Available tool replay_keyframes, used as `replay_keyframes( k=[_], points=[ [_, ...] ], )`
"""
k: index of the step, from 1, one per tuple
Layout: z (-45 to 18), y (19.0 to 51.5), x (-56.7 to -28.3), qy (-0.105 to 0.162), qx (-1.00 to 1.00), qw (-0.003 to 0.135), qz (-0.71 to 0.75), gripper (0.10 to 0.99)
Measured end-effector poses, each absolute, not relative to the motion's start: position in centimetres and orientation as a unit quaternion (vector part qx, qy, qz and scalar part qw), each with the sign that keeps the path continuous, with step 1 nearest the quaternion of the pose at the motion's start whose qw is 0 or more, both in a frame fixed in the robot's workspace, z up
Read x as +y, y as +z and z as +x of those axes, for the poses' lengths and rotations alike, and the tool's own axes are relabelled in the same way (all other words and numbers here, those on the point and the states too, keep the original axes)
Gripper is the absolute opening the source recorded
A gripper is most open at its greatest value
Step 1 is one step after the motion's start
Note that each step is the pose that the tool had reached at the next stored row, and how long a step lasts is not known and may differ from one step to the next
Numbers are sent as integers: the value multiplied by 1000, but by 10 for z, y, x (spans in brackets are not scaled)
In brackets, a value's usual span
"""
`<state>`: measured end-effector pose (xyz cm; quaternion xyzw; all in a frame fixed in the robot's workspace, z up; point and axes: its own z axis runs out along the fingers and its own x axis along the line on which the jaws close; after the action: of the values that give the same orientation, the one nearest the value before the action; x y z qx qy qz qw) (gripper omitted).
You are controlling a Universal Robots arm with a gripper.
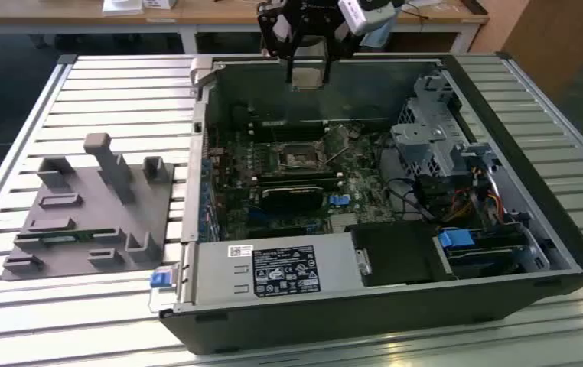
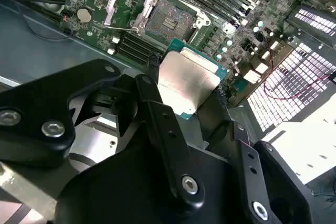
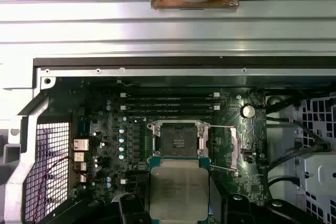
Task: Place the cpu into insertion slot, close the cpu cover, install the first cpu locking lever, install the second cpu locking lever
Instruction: 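Place the cpu into insertion slot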
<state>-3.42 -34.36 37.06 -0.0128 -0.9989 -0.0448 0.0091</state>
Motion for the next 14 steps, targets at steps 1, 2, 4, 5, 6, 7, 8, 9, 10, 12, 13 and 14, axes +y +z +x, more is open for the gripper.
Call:
replay_keyframes(
  k=[1,2,4,5,6,7,8,9,10,12,13,14],
  points=[
    [-34,371,-344,-45,-999,9,-13,541],
    [-34,371,-344,-45,-999,9,-13,541],
    [-34,371,-344,-45,-999,9,-13,541],
    [-34,371,-344,-45,-999,9,-13,541],
    [-34,371,-344,-45,-999,9,-13,541],
    [-34,371,-344,-45,-999,9,-14,541],
    [-34,371,-344,-45,-999,9,-18,541],
    [-34,371,-344,-45,-999,9,-21,541],
    [-34,371,-344,-45,-999,9,-25,541],
    [-34,371,-344,-45,-998,8,-32,541],
    [-34,371,-344,-45,-998,8,-35,541],
    [-34,371,-344,-45,-998,8,-38,541]
  ],
)
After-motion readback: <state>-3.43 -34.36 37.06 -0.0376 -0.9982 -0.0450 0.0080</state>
